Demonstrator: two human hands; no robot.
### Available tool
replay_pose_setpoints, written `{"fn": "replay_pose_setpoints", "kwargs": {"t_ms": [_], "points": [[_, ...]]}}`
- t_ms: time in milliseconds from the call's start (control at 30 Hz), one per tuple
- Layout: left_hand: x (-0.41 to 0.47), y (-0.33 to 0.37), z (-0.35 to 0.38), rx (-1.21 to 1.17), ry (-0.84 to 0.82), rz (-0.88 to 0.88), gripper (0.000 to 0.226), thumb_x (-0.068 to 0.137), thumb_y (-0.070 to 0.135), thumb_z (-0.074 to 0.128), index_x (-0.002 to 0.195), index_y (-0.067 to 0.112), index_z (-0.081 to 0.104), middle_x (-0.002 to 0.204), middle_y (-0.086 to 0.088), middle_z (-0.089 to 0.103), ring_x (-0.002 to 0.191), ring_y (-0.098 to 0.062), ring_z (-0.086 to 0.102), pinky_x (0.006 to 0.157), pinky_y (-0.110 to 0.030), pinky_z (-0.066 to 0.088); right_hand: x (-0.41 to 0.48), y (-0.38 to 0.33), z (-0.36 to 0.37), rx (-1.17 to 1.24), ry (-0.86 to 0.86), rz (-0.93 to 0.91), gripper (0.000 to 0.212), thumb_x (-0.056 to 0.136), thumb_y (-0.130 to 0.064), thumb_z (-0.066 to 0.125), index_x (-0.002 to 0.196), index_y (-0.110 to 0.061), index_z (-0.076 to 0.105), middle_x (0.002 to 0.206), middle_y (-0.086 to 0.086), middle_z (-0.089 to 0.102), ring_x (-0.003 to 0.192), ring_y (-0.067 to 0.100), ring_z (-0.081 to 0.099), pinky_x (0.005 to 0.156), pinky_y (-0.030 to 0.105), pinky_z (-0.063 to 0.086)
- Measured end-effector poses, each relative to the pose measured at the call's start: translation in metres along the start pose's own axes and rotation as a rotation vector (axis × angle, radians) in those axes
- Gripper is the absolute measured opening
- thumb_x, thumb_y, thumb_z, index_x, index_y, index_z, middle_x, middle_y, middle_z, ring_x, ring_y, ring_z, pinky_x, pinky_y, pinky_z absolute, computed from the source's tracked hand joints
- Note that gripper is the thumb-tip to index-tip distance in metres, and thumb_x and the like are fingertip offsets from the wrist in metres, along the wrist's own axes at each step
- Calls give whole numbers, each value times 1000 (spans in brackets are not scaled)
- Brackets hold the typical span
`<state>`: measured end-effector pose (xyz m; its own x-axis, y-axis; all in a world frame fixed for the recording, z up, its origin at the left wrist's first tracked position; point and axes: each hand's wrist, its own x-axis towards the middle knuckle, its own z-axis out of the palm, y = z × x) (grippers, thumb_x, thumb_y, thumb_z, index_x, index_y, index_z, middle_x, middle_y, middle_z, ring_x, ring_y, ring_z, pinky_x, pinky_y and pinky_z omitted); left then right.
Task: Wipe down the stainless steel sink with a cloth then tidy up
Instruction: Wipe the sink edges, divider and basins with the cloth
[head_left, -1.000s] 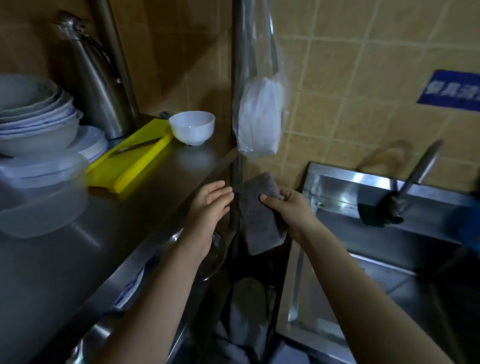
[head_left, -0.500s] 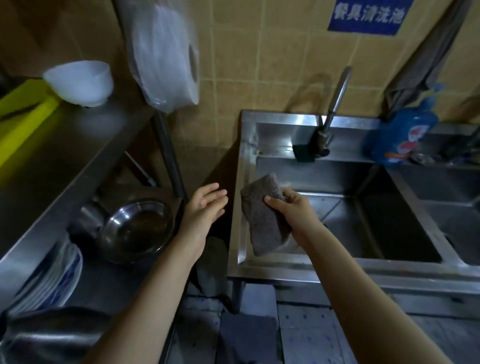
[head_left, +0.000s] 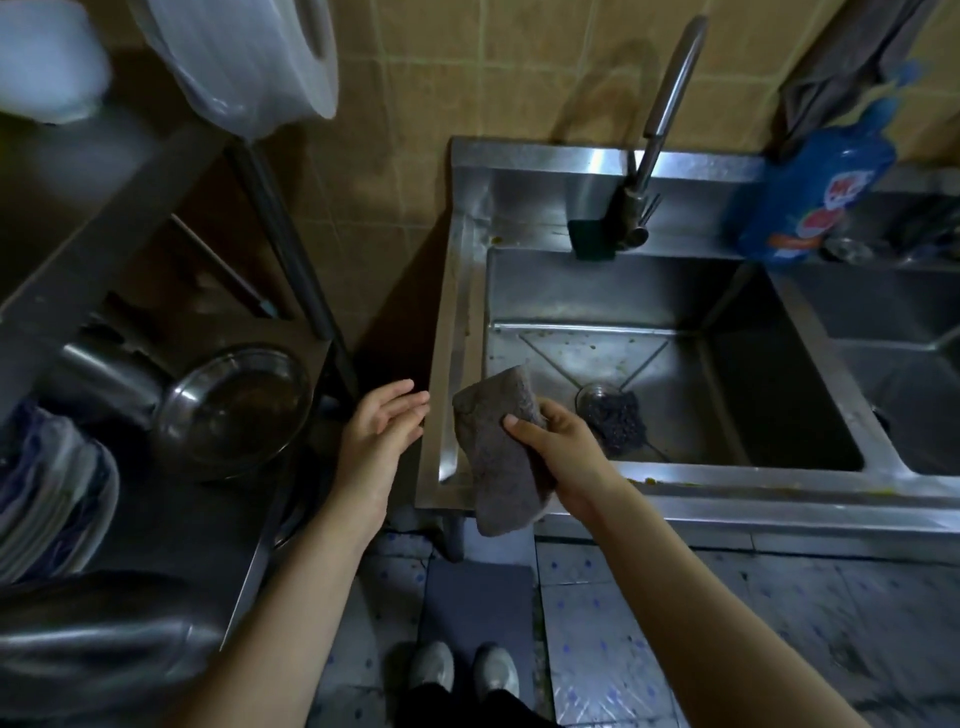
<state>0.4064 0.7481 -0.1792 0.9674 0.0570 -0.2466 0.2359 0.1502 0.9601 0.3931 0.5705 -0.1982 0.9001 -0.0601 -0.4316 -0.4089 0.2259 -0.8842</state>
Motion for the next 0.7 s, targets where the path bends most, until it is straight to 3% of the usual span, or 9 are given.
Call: {"fn": "replay_pose_setpoints", "kwargs": {"t_ms": [133,200,267,333,367,533,633,700], "points": [[5,-4,-9,-1,16,-2,22,91,2,48,103,18,57,102,-3,64,101,-15,60,94,-34,46,2,9,13,159,-81,35,22,89,-9,58,110,-1,58,95,12,70,86,22,67,69,30,55],[9,-9,-13,23,12,-26,22,90,2,49,98,21,57,101,-2,64,102,-16,60,93,-35,46,5,16,19,174,-36,110,22,89,-11,59,109,0,59,94,12,70,85,23,68,68,31,56],[14,-17,-17,50,-7,-53,22,89,3,51,96,23,58,101,-1,64,105,-19,59,91,-34,46,12,25,21,-160,100,123,25,86,-14,64,106,2,61,92,10,68,86,24,65,72,33,53],[19,-27,-22,99,-36,-78,20,90,4,52,100,21,57,102,0,64,105,-18,58,88,-30,47,19,36,19,-618,179,50,23,84,-16,66,101,-1,62,86,3,62,82,18,58,69,26,43],[20,-33,-23,127,-45,-90,20,90,5,52,104,18,57,103,-1,63,105,-17,58,86,-27,47,20,40,18,-738,204,21,22,84,-17,66,101,-4,62,85,1,59,81,16,54,67,23,38],[26,-54,-27,209,-63,-133,26,90,3,52,116,8,54,104,-1,61,99,-10,56,85,-20,46,25,60,9,-1091,300,-47,29,84,-31,64,105,-11,60,105,8,61,100,29,51,73,31,37],[29,-60,-24,254,-73,-139,28,90,3,52,118,5,53,109,-4,60,97,-8,54,88,-22,44,27,62,5,-1245,359,12,56,83,-44,63,131,-20,47,127,6,48,115,30,41,91,38,37],[31,-63,-21,266,-62,-136,28,90,1,52,117,5,54,114,-8,59,102,-12,54,89,-23,41,23,62,5,-1252,397,-29,63,82,-44,63,137,-23,41,133,6,42,118,30,37,95,38,33]]}}
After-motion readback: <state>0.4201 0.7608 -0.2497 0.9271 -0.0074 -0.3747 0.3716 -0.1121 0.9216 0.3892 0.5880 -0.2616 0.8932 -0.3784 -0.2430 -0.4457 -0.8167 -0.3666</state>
